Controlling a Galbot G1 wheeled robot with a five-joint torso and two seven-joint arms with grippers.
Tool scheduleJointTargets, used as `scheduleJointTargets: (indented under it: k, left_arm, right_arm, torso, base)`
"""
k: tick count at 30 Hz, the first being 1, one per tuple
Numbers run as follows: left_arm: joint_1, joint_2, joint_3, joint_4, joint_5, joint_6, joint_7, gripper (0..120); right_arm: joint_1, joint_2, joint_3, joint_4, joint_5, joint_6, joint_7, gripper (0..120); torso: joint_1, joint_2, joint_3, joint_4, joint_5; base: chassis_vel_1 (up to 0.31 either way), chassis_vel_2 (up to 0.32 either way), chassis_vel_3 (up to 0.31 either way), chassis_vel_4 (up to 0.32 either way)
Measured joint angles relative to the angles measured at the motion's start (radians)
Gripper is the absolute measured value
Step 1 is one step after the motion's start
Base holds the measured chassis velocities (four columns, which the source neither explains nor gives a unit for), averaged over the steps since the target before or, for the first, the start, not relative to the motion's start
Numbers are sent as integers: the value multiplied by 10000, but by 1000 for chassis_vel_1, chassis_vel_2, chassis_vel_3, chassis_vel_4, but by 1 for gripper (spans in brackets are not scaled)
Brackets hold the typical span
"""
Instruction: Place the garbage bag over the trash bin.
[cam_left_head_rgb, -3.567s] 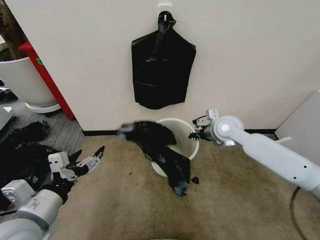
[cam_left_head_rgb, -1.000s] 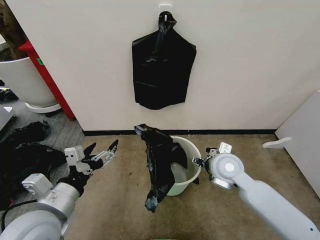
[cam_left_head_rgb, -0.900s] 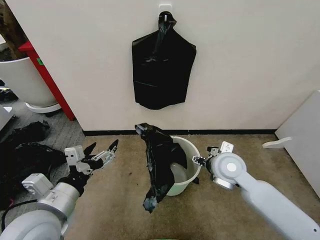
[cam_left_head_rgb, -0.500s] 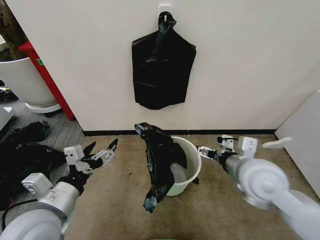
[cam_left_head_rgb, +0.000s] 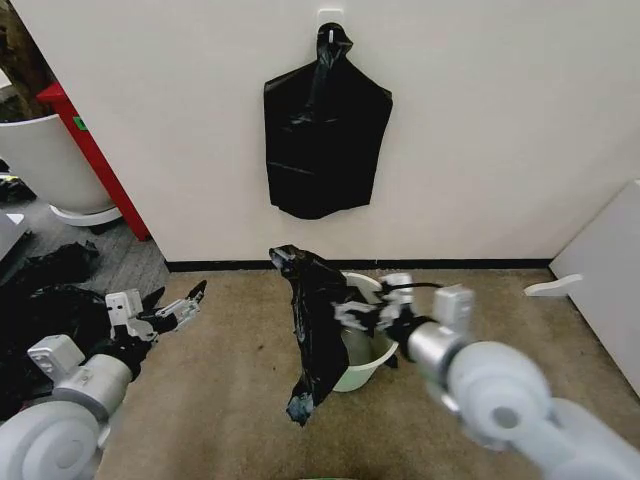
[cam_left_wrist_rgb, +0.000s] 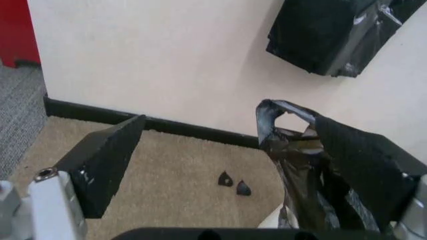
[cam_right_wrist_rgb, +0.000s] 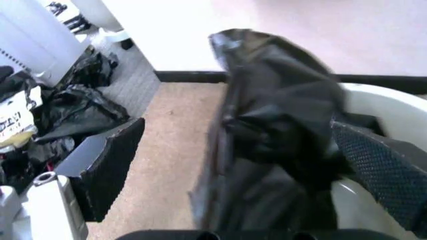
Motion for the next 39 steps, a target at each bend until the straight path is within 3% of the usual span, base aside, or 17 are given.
scheduleJointTargets:
  k: [7, 11, 18, 23, 27, 29, 31, 35, 39]
  left_arm:
    - [88, -18, -9, -5, 77, -1, 30, 100]
    - [91, -63, -2, -7, 111, -27, 52, 100]
    - [93, -112, 41, -7, 153, -75, 81, 100]
    - [48, -139, 49, -15, 149, -140, 92, 100]
    - [30, -165, 68, -18, 143, -167, 92, 100]
    - [33, -215, 75, -31, 141, -193, 93, 100]
    - [33, -215, 75, -31, 141, -193, 93, 100]
    - [37, -333, 114, -31, 160, -210, 111, 100]
    - [35, -399, 180, -32, 203, -227, 131, 100]
  right_arm:
    - [745, 780, -1272, -892, -347, 68, 413, 100]
    - [793, 1003, -1393, -1305, -277, 117, 596, 100]
    - [1018, 1346, -1503, -1831, 93, 270, 1050, 88]
    - [1137, 1452, -1733, -2119, 206, 328, 1296, 68]
    - [1140, 1491, -1807, -2183, 271, 332, 1394, 60]
    - [1141, 1483, -1867, -2256, 282, 359, 1475, 48]
    - [1141, 1483, -1867, -2256, 282, 359, 1475, 48]
    - [1146, 1364, -1847, -2260, 325, 397, 1510, 26]
    - [1146, 1330, -1829, -2261, 333, 416, 1537, 15]
  torso:
    - [0, 0, 0, -1, -3]
    - [0, 0, 0, -1, -2]
    - [0, 0, 0, 0, 1]
    - [0, 0, 0, -1, 2]
    - [0, 0, 0, -1, 2]
    - [0, 0, 0, 0, 2]
    - [0, 0, 0, 0, 2]
    - [0, 0, 0, -1, 3]
    - [0, 0, 0, -1, 3]
  base:
    - [0, 0, 0, 0]
    - [0, 0, 0, 0]
    - [0, 0, 0, 0]
    - [0, 0, 0, 0]
    - [0, 0, 0, 0]
    - [0, 0, 0, 0]
    - [0, 0, 0, 0]
    - [0, 0, 0, 0]
    - [0, 0, 0, 0]
